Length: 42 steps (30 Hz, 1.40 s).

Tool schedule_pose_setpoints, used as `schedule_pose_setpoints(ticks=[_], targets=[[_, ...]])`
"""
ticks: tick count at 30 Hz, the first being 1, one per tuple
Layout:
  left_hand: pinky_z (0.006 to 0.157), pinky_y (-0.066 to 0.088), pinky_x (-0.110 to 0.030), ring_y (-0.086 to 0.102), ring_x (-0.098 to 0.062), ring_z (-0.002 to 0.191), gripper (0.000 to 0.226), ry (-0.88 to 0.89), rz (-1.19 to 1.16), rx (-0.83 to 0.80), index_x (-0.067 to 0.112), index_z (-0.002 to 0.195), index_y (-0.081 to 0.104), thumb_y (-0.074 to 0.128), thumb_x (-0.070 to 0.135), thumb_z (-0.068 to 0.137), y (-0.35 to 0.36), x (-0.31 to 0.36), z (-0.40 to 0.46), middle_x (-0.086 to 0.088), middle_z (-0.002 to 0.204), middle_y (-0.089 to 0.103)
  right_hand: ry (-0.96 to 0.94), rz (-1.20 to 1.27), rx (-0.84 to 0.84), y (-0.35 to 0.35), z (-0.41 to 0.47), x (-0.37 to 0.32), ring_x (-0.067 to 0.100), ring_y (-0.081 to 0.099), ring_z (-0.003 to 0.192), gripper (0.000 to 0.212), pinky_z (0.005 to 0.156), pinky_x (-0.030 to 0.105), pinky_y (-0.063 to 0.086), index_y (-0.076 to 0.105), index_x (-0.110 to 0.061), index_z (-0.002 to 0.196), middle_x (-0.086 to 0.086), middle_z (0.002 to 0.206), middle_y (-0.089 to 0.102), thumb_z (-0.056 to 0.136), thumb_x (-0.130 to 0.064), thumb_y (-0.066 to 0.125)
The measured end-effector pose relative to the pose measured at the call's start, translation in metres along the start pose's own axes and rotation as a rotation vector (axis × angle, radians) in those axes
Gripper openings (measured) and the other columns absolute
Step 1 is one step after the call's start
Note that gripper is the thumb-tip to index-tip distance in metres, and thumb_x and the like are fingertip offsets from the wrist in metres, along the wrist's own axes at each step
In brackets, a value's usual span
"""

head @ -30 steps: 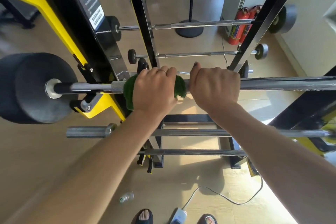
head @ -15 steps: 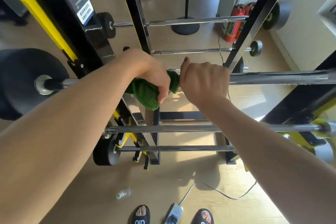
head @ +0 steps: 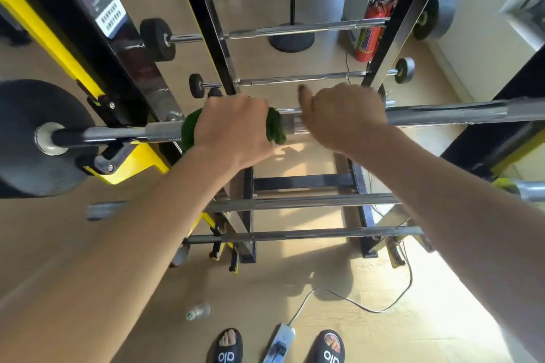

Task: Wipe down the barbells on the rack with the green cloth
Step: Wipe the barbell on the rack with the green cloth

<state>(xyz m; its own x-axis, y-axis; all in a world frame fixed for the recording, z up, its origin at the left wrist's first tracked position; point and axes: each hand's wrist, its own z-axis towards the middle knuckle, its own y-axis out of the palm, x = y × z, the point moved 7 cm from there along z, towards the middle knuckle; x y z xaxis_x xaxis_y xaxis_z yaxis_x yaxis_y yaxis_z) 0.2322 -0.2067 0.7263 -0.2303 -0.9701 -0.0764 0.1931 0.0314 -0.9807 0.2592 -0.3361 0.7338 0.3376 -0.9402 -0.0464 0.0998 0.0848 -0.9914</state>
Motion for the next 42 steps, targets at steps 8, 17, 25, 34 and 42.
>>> schedule_pose_setpoints(ticks=[8,17,25,34,42], targets=[[0.072,0.059,-0.036,0.073,-0.032,0.081,0.039,-0.241,-0.295,-1.203,0.003,0.101,0.072,0.085,0.021,0.069,0.032,-0.016,0.025,-0.017,0.091,0.075,0.079,-0.116,0.09,0.004,-0.006,0.018,0.018,0.031,0.044,0.058,0.048,0.028,0.016,0.055,-0.009,0.069,0.003,0.051,0.039,0.104,-0.035,0.017],[0.081,0.046,-0.036,0.064,-0.023,0.084,0.031,-0.157,0.046,0.342,0.016,0.101,0.066,0.078,0.033,0.078,-0.002,0.046,-0.009,-0.001,0.09,0.071,0.122,0.002,0.096,0.003,-0.007,0.02,0.026,0.038,0.054,0.057,0.064,0.035,0.03,0.038,-0.014,0.056,0.002,0.053,0.035,0.105,-0.036,0.02],[0.069,0.049,-0.033,0.063,-0.021,0.073,0.038,0.058,0.034,0.132,0.019,0.104,0.063,0.072,0.048,0.081,0.004,0.067,0.02,0.004,0.076,0.062,0.114,-0.023,0.091,-0.002,-0.014,0.066,0.02,0.037,0.049,0.036,0.053,0.03,0.031,0.041,-0.012,0.079,0.003,0.056,0.039,0.103,-0.028,0.019],[0.071,0.052,-0.037,0.058,-0.022,0.076,0.031,0.053,-0.088,-0.348,0.035,0.077,0.045,0.059,0.062,0.074,0.006,0.007,0.014,0.011,0.071,0.054,0.117,-0.06,0.166,-0.003,-0.024,0.085,0.029,0.047,0.052,0.06,0.061,0.035,0.043,0.034,-0.014,0.048,0.004,0.047,0.037,0.103,-0.035,0.023],[0.076,0.048,-0.037,0.058,-0.021,0.073,0.021,0.031,-0.018,-0.28,0.021,0.091,0.059,0.067,0.039,0.083,0.007,0.024,0.021,0.005,0.071,0.056,0.183,-0.108,0.214,-0.004,-0.027,0.075,0.028,0.043,0.047,0.06,0.055,0.032,0.033,0.03,-0.014,0.047,0.003,0.044,0.031,0.103,-0.034,0.025]])
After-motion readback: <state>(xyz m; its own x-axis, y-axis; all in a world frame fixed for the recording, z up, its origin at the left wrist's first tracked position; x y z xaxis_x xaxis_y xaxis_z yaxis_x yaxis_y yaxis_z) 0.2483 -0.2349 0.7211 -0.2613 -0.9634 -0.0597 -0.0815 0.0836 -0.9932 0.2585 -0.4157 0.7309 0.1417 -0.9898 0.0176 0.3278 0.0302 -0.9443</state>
